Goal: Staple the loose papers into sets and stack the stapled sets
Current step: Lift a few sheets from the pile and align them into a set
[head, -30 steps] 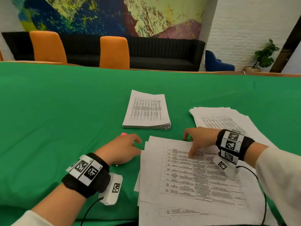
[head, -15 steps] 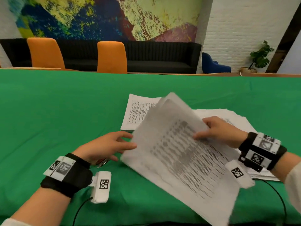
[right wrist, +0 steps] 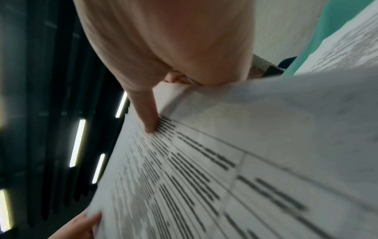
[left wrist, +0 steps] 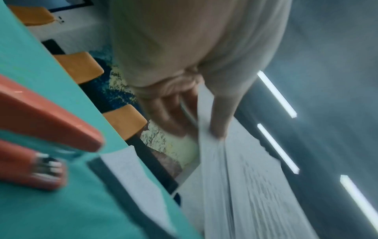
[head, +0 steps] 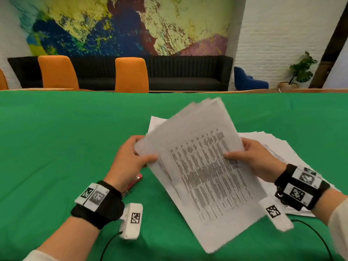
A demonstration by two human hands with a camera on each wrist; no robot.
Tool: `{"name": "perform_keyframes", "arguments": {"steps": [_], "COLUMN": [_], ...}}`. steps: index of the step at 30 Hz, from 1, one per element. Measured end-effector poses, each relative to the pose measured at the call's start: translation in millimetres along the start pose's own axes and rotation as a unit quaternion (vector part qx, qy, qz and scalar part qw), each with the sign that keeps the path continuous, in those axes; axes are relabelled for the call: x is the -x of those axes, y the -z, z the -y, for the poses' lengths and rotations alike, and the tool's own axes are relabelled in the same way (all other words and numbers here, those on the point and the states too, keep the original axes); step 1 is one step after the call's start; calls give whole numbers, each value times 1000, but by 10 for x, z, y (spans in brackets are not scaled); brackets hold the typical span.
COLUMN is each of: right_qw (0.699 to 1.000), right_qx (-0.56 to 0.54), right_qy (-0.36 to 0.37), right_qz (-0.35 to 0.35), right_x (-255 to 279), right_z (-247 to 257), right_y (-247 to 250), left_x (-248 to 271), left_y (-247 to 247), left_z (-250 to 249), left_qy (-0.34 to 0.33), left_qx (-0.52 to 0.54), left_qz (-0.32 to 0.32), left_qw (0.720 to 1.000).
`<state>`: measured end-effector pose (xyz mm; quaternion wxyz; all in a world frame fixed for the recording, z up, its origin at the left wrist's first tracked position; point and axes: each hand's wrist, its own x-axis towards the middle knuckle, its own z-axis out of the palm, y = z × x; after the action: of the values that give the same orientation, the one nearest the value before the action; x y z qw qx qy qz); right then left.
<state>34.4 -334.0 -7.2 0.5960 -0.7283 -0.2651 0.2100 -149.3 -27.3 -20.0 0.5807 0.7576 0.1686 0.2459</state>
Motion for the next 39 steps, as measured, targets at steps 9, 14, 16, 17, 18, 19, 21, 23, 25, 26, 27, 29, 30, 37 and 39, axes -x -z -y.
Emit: {"name": "perform_keyframes", "arguments": {"steps": [9, 14, 16, 17, 18, 19, 21, 23, 25, 26, 27, 29, 30, 37, 39], "right_qw": [957, 935, 922, 919, 920, 925, 939, 956, 966, 967, 965, 956, 951, 951, 961], "right_qx": [-147, -135, -141, -140, -139, -138, -128, -89, -58, -55, -58, -73, -84, -95, -86], "right_qy": [206, 281, 323, 335, 336, 326, 288, 248, 224, 223, 230, 257, 270, 259, 224], "right_qz": [-141, -168, -162, -153, -144, -139, -139, -132, -113, -110, -114, -123, -126, -142, -135], "right_x": [119, 119, 93, 75, 59, 44, 29, 32, 36, 26, 2, -55, -88, -137, -120], "right_z": [330, 728, 954, 1025, 1053, 1031, 866, 628, 487, 502, 573, 819, 955, 961, 730], "right_y": [-437, -517, -432, -400, -385, -386, -418, -473, -540, -556, -559, -534, -511, -485, -552], "left_x": [-71, -93, -155, -178, -190, -189, -140, -40, 46, 60, 47, -25, -86, -137, -12], "left_y": [-378, -383, -280, -239, -214, -206, -241, -316, -383, -403, -409, -388, -370, -315, -360], "left_z": [-558, -1061, -1342, -1442, -1489, -1474, -1266, -941, -707, -690, -742, -977, -1124, -1070, -772], "left_qy": [-125, -255, -299, -315, -325, -325, -299, -249, -208, -206, -217, -259, -277, -242, -201], "left_qx": [195, 161, 149, 129, 110, 99, 95, 75, 55, 42, 29, 32, 46, 74, 82], "left_qz": [-79, -143, -126, -116, -109, -105, -88, -58, -36, -42, -56, -78, -84, -73, -54], "left_qw": [970, 943, 934, 933, 933, 935, 945, 964, 976, 977, 974, 962, 956, 965, 975]}}
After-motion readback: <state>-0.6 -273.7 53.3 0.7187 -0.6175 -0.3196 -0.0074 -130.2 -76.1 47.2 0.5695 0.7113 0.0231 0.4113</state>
